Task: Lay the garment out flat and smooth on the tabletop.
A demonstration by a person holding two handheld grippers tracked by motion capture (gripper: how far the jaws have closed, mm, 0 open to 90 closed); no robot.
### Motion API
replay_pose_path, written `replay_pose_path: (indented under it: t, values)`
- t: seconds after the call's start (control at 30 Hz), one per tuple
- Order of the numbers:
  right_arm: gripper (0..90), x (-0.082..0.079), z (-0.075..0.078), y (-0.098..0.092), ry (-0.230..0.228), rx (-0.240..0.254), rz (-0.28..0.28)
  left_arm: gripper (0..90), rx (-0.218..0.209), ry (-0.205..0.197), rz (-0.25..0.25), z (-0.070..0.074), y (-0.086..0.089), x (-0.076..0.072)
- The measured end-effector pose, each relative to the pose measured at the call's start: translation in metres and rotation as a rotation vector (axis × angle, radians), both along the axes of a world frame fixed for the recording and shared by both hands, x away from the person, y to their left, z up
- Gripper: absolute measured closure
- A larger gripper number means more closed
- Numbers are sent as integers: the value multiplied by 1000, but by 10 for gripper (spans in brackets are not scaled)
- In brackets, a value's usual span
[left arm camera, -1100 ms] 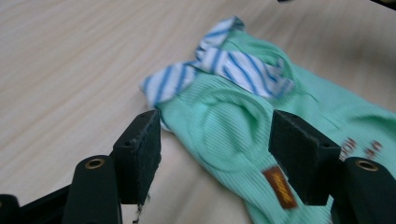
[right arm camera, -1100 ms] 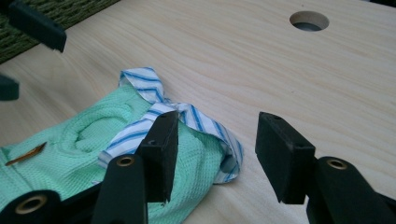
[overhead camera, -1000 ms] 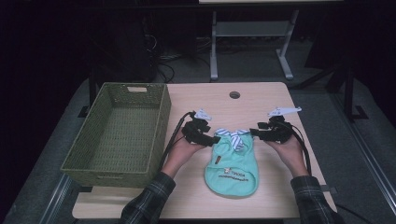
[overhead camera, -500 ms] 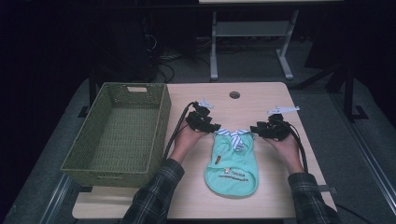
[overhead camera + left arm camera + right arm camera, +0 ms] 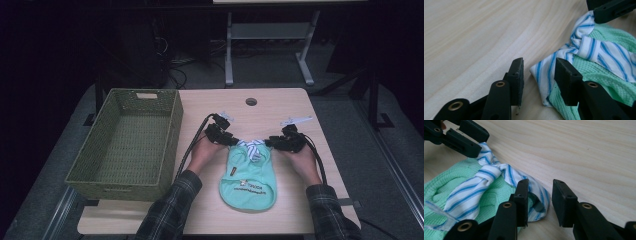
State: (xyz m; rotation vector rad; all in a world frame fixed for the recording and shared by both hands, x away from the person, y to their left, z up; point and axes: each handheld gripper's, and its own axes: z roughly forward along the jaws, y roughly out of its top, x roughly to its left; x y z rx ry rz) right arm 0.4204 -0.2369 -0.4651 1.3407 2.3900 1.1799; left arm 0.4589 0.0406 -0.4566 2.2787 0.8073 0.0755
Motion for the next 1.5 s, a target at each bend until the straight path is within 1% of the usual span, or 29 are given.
replay_pose_path:
  t: [0.03,0.07,0.13,0.27,0.33,0.37,0.4,0.5,0.53,0.63,0.67,0.73,0.9,0.93,1.0,1.03,1.07,1.13,1.17,1.2,1.23,1.27,1.3,1.33,1.37,1.4,1.43,1.47,1.5]
  values:
    - [676,0,0,0,1,1,4,607,-8,4,4,-1,0,0]
    - [679,0,0,0,-4,1,11,615,-6,9,-4,-2,-1,0]
    - [693,0,0,1,7,2,19,631,9,13,-20,-3,-1,0]
    - [725,0,-4,5,16,-15,36,673,22,25,-43,-5,0,0]
    - [750,0,-4,6,22,-20,40,707,19,35,-47,-5,0,-1]
    - [766,0,-5,7,18,-28,50,727,16,32,-50,-5,0,-1]
    - [777,-1,-5,8,19,-34,53,741,24,36,-59,-5,0,-1]
    - [808,-1,-6,9,23,-50,66,802,19,40,-63,-5,2,0]
    - [816,-1,-6,9,25,-52,66,816,10,44,-65,-6,3,0]
    - [854,-2,-6,8,23,-51,66,840,-4,50,-71,-7,5,0]
    - [864,-2,-6,8,24,-49,66,846,4,51,-79,-7,6,0]
    - [877,-1,-6,8,25,-51,66,853,-2,53,-67,-7,5,0]
    - [886,-2,-4,11,16,-85,70,860,12,49,-48,-5,5,-2]
    - [887,-2,-3,12,14,-93,70,861,7,47,-44,-5,5,-2]
    - [887,-3,-2,14,0,-108,68,861,10,37,-48,-1,7,-2]
    - [887,-3,0,14,-8,-108,63,861,-14,33,-30,0,7,-3]
    - [887,-3,1,13,-12,-105,59,861,-27,17,-25,3,9,-3]
    - [887,-3,6,11,-33,-76,47,861,-62,-8,-10,10,11,-3]
    - [887,-2,8,10,-40,-68,47,861,-61,-25,-9,13,11,-3]
    - [887,-1,12,10,-31,-72,49,861,-63,-41,-5,17,12,-3]
    - [887,-1,17,11,-48,-72,49,861,-60,-56,-8,19,13,-3]
    - [887,0,21,11,-60,-74,49,861,-73,-71,2,23,14,-4]
    - [887,-1,26,12,-90,-71,49,861,-82,-81,3,26,16,-4]
    - [887,1,32,12,-82,-73,57,861,-93,-86,2,30,18,-4]
    - [887,1,36,12,-88,-74,58,861,-109,-101,9,34,20,-6]
    - [887,2,40,12,-112,-76,63,861,-108,-116,4,37,21,-6]
    - [887,1,42,13,-114,-70,57,862,-114,-127,4,40,22,-7]
    - [887,2,44,13,-114,-77,64,861,-112,-144,2,43,23,-8]
    - [887,1,49,13,-136,-69,61,862,-109,-159,3,46,23,-9]
